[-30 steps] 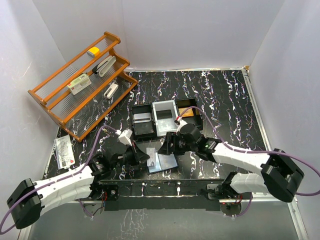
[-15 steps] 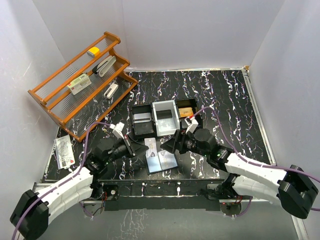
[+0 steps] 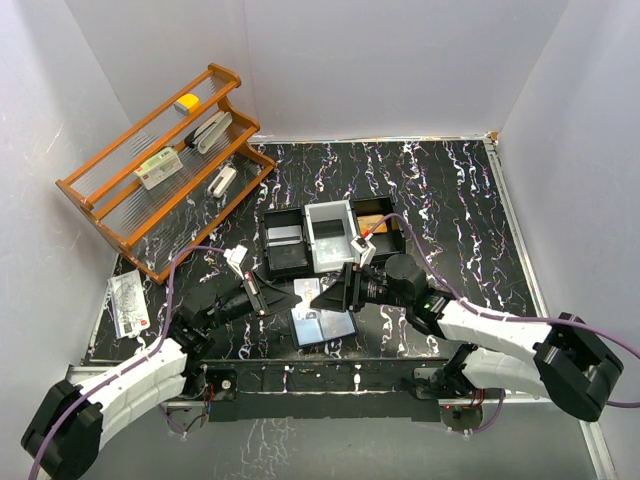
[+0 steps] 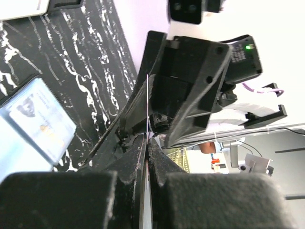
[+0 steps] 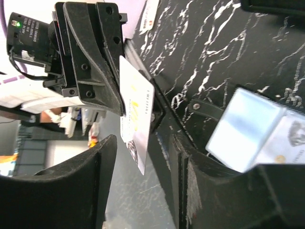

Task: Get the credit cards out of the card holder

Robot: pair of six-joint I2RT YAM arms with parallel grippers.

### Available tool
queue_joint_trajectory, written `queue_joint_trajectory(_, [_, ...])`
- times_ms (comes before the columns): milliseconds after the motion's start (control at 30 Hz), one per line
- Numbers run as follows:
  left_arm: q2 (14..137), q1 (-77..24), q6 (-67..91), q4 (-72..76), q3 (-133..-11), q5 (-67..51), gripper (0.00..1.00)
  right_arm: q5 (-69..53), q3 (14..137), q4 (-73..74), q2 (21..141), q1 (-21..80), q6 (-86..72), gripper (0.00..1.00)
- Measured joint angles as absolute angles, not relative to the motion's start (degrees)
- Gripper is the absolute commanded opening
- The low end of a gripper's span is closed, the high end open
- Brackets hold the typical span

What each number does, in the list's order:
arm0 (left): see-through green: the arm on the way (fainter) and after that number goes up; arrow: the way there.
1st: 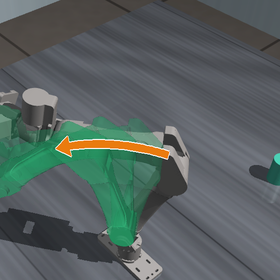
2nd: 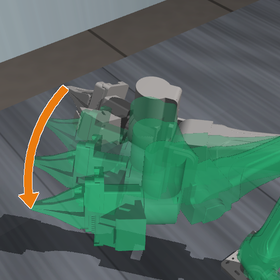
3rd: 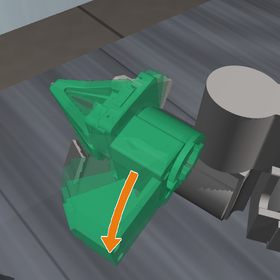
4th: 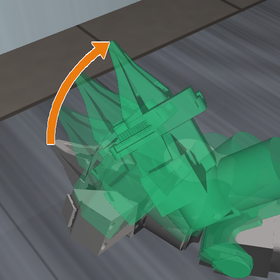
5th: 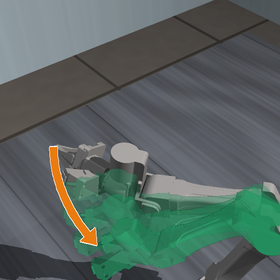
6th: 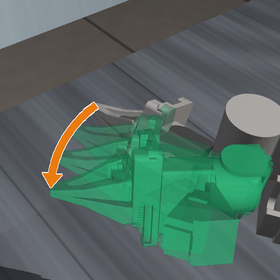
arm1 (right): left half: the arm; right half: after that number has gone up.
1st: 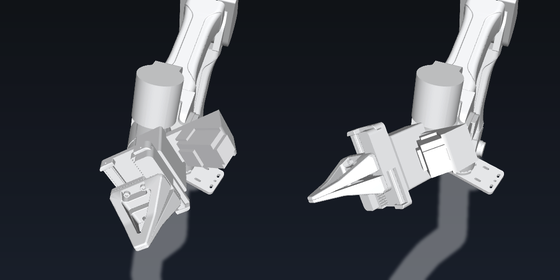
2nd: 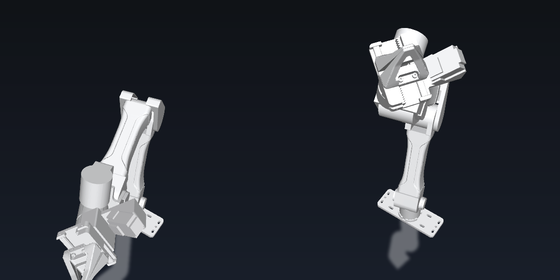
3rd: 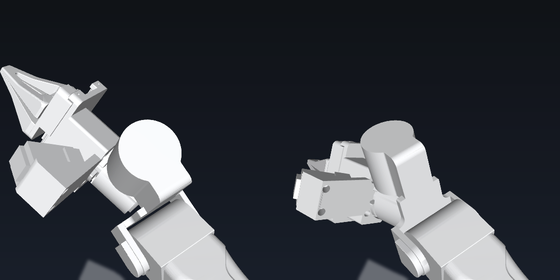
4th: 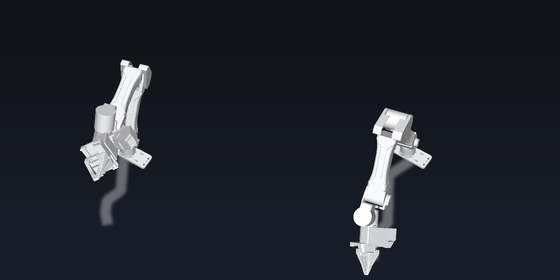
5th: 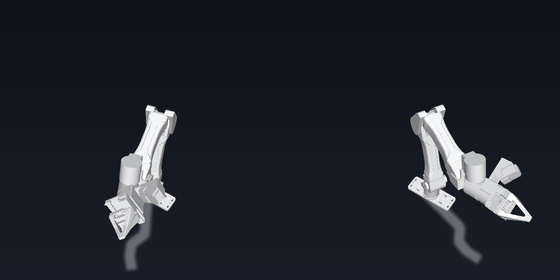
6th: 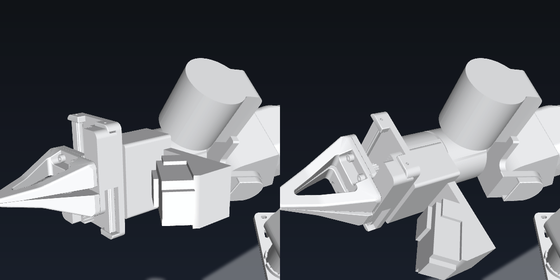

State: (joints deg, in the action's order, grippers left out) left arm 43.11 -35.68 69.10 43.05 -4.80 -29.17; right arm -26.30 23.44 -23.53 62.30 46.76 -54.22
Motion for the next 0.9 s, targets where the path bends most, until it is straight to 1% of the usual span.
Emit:
queue_joint_trajectory(67, [41.34,-35.68,69.52,43.07,-4.8,-29.26,0.0,-28.18,23.44,-25.41,63.33,46.76,-55.64,0.36])
queue_joint_trajectory(167, [40.21,-35.68,69.95,43.31,-4.8,-29.47,0.0,-31.07,23.42,-29.36,65.01,46.76,-57.76,0.28])
queue_joint_trajectory(267, [40.38,-35.68,70.39,43.35,-4.8,-29.87,0.0,-33.43,22.85,-34.09,66.63,46.76,-60.27,0.14])
queue_joint_trajectory(300, [40.45,-35.68,70.57,43.51,-4.8,-30.04,0.0,-33.8,22.65,-34.96,66.96,46.76,-60.77,0.05])
queue_joint_trajectory(333, [40.45,-35.68,70.76,43.66,-4.8,-30.2,0.0,-34.24,22.61,-35.33,67.35,46.76,-61.39,0.0])
queue_joint_trajectory(567, [39.33,-35.68,70.61,42.35,-4.8,-30.44,0.01,-35.59,22.61,-36.25,67.92,46.28,-62.65,0.0])
queue_joint_trajectory(600, [39.24,-35.7,70.52,42.24,-4.8,-30.41,0.13,-35.73,22.63,-36.18,67.9,46.17,-62.63,0.0])
queue_joint_trajectory(633, [39.22,-35.7,70.48,42.13,-4.82,-30.37,0.31,-35.9,22.74,-35.97,67.9,46.04,-62.61,0.0])
queue_joint_trajectory(667, [39.22,-35.7,70.15,41.91,-4.82,-30.24,0.47,-36.03,22.92,-35.7,67.9,45.93,-62.5,0.0])
queue_joint_trajectory(700, [39.16,-35.68,69.65,41.28,-4.82,-30.17,0.58,-36.01,23.2,-35.18,67.9,45.74,-62.19,0.0])
queue_joint_trajectory(733, [39.09,-35.68,68.95,40.56,-4.84,-30.02,0.74,-35.97,23.66,-34.5,67.9,45.5,-61.78,0.0])
queue_joint_trajectory(767, [38.85,-35.68,68.75,38.98,-4.93,-29.52,0.85,-35.9,24.64,-32.77,67.9,45.15,-60.95,0.0])
queue_joint_trajectory(800, [38.46,-35.68,68.16,37.34,-5.06,-28.99,0.9,-35.7,25.45,-31.31,67.88,44.95,-60.01,0.0])
queue_joint_trajectory(900, [36.12,-35.68,65.23,29.47,-6.72,-25.8,0.98,-33.5,29.19,-24.88,67.7,44.66,-55.96,0.0])
